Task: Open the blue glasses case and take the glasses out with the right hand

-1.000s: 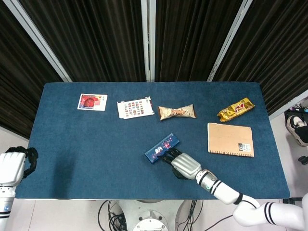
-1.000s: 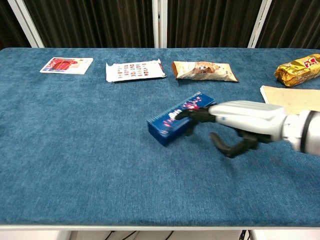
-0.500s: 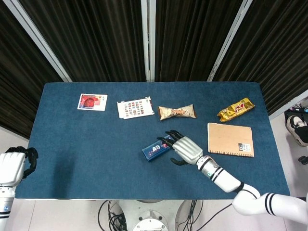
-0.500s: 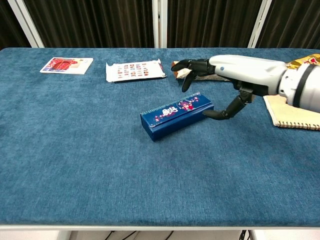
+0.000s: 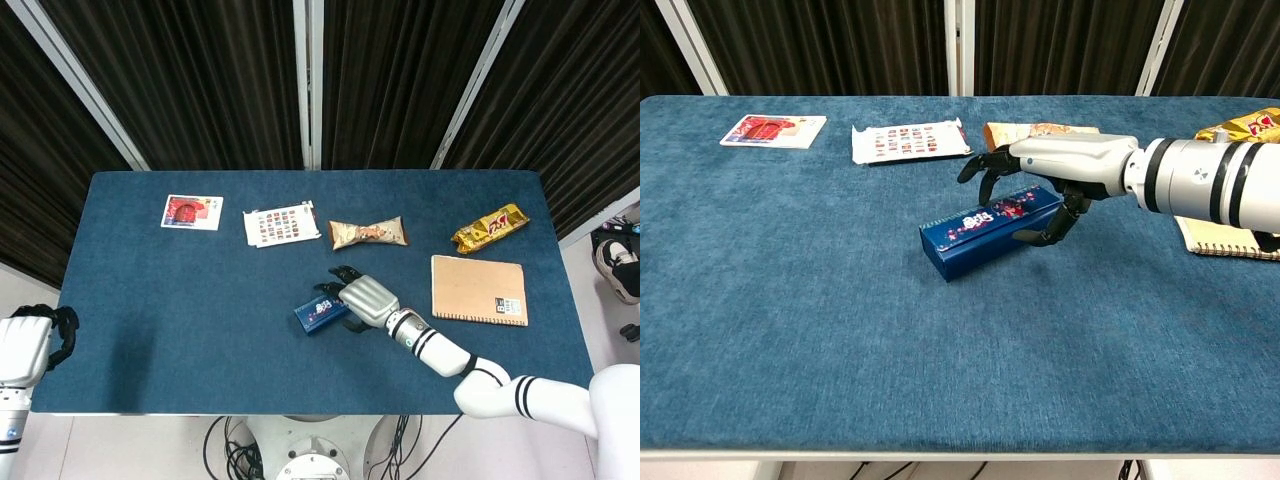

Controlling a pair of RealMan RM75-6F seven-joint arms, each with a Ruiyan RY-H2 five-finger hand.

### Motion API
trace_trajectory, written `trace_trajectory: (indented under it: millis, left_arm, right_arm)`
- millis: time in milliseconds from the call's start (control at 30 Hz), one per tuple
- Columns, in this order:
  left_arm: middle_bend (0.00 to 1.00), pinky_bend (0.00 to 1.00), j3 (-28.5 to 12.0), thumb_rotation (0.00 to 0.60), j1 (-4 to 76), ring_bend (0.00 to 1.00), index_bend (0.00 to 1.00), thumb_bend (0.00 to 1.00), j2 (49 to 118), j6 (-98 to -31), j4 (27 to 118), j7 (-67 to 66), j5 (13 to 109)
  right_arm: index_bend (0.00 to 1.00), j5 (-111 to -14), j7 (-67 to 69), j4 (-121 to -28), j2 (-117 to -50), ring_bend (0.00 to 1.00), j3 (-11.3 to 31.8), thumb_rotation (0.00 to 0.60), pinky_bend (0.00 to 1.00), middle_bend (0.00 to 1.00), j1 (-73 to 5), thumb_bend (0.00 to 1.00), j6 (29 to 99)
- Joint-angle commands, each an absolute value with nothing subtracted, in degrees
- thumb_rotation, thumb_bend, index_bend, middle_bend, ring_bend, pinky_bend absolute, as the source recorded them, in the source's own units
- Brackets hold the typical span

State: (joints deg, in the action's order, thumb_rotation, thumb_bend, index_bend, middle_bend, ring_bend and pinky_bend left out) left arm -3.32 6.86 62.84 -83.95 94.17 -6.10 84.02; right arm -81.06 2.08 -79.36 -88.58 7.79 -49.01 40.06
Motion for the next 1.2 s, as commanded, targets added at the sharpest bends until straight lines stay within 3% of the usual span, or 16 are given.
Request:
trace_trajectory:
  millis: [33, 667, 1200]
  left_arm:
    - [0.64, 0.45, -3.3, 0.6, 6.9, 0.45, 0.66, 0.58, 62.9, -84.0, 94.1, -6.1, 84.1]
    - [0.64, 0.45, -3.3, 0.6, 6.9, 0.45, 0.67, 0.58, 62.7, -83.9, 94.2, -5.6, 84.1]
    - [0.64, 0.45, -3.3, 0.6, 6.9, 0.45, 0.66, 0.58, 62.5, -83.8, 94.2, -4.9, 84.2]
  right_arm:
    - [0.14, -80.9, 2.0, -79.0, -88.7, 0.0, 7.8, 0.6, 0.0, 0.24, -49.1, 0.34, 40.4]
    - [0.15, -78.6, 2.0, -75.1, -91.5, 0.0, 7.8, 0.6, 0.0, 0.26, -51.5, 0.34, 39.0]
    - [0.23, -76.9, 3.1, -71.6, -93.2, 0.0, 8.3, 0.6, 0.0, 0.29, -52.8, 0.44, 38.3]
